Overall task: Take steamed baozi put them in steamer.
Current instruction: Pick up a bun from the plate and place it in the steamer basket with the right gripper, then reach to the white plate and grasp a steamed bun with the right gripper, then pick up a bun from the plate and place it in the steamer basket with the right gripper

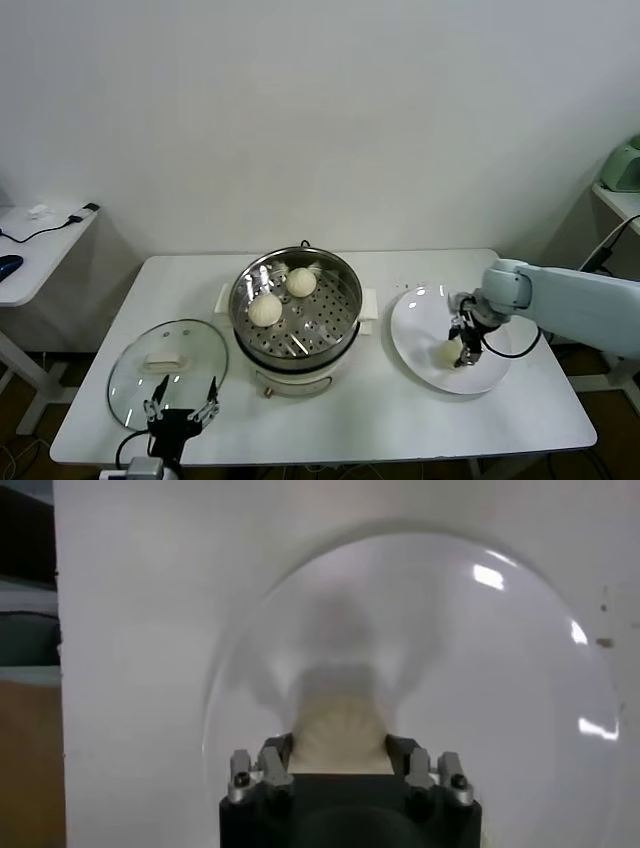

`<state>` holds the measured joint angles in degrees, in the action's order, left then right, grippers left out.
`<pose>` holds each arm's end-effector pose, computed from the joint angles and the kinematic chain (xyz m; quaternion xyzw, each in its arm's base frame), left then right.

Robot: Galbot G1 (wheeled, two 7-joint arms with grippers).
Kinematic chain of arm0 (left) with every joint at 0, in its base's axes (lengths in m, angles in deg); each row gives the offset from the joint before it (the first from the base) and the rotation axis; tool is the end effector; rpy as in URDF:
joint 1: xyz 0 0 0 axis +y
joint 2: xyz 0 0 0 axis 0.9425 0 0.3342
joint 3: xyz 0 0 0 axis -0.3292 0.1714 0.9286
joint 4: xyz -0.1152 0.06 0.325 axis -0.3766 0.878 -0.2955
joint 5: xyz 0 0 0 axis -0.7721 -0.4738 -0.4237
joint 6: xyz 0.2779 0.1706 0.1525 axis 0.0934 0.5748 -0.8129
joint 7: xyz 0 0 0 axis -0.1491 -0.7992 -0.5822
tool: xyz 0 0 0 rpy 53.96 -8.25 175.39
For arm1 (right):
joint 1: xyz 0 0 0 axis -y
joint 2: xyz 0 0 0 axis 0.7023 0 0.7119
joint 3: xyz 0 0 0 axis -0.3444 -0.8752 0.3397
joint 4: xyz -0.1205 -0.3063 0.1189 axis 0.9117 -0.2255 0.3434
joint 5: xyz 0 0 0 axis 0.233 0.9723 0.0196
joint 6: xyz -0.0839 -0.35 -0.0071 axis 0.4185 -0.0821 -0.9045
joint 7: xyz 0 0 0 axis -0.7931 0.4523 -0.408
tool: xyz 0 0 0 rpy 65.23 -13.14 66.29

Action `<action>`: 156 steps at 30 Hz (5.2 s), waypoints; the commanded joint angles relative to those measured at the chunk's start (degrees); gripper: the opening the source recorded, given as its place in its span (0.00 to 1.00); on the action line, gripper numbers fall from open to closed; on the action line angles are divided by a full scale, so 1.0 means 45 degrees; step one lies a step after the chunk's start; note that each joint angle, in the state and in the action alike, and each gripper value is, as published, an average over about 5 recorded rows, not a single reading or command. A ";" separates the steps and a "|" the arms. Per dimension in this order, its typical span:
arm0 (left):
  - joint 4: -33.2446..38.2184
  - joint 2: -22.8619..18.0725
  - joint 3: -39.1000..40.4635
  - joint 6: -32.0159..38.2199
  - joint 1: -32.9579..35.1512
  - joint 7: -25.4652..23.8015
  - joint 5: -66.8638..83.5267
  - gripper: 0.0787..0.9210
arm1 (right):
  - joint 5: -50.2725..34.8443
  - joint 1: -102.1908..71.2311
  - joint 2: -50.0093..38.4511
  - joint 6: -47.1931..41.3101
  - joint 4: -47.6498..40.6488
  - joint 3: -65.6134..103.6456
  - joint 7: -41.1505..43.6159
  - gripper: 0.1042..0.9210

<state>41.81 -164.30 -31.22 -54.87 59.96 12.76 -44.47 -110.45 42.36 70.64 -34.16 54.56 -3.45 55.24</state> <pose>0.1274 0.0409 -0.3343 0.0344 -0.9850 -0.0645 0.1564 0.5033 -0.1223 -0.2017 0.4990 -0.5380 0.5005 0.4594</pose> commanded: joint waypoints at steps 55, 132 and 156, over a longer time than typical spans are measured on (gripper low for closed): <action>0.0233 -0.0018 0.0032 0.0044 0.0177 0.0046 -0.0008 0.88 | 0.4326 0.1887 0.8434 1.0465 -0.0483 0.0639 0.0343 0.74; 0.0369 -0.0393 -0.0026 0.0291 0.0907 0.0087 -0.0441 0.88 | 0.2752 -0.2413 0.0408 0.2908 -0.4766 0.3223 0.1633 0.66; 0.0634 -0.0186 0.0190 0.0024 0.0571 -0.0019 -0.0351 0.88 | -0.8000 0.7885 0.4466 -0.0225 0.2971 -0.2607 -0.0917 0.63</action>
<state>44.71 -165.22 -30.61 -54.54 62.96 12.74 -46.10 -129.02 66.43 81.07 -28.72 53.95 -9.31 57.47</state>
